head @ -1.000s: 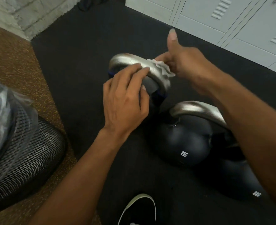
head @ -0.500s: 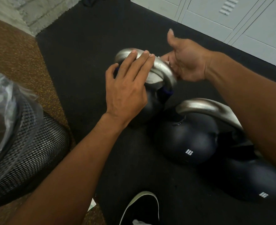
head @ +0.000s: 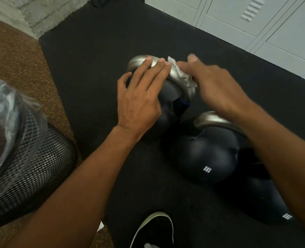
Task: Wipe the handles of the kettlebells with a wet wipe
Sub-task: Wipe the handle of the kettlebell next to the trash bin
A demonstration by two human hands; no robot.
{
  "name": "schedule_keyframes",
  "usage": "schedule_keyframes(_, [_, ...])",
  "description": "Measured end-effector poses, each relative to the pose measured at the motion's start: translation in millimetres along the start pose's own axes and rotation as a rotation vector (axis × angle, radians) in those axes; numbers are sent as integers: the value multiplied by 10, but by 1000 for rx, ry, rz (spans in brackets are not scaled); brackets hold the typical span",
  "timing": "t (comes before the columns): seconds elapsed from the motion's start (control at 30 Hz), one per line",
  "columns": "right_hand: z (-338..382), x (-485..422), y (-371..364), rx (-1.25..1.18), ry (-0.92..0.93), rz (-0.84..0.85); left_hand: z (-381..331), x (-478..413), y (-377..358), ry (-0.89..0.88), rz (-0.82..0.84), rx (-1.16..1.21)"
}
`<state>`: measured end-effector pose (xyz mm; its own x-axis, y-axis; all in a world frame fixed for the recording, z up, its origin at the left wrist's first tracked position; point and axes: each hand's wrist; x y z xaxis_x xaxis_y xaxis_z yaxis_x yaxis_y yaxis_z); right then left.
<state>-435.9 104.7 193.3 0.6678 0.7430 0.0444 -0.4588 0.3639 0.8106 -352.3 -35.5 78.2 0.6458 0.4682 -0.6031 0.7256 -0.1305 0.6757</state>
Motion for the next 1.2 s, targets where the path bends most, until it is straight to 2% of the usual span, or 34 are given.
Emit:
schedule_keyframes(0.03, [53,88,-61,119,13,-12,1,1,-4,-1,-5,4])
schedule_keyframes(0.17, [87,356,-363,330,179,-49,25,6,-29,-9,-11,3])
schedule_keyframes(0.33, [-80,394,-521,429,222,-52,39,3,-17,-12,1,13])
schedule_keyframes(0.53, [-49,124,-283,413,201,-36,24,4,-13,-4,0,22])
schedule_keyframes(0.73, [42,345,-425,486,232,-27,27,6,-21,10,15,21])
schedule_keyframes(1.0, [-8,16,-170,282,164,-57,-22,15,33,28,26,47])
schedule_keyframes(1.2, [40,331,-333,433,225,-53,-25,35,94,65,126,101])
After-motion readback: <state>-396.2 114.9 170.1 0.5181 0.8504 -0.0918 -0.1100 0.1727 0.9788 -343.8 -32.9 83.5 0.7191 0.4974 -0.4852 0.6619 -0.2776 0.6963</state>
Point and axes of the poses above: each hand's wrist, its own x-axis away from the middle knuckle, its own y-axis out of the back of the hand, z = x × y, and after that the axes turned 13 degrees about y, right-handed
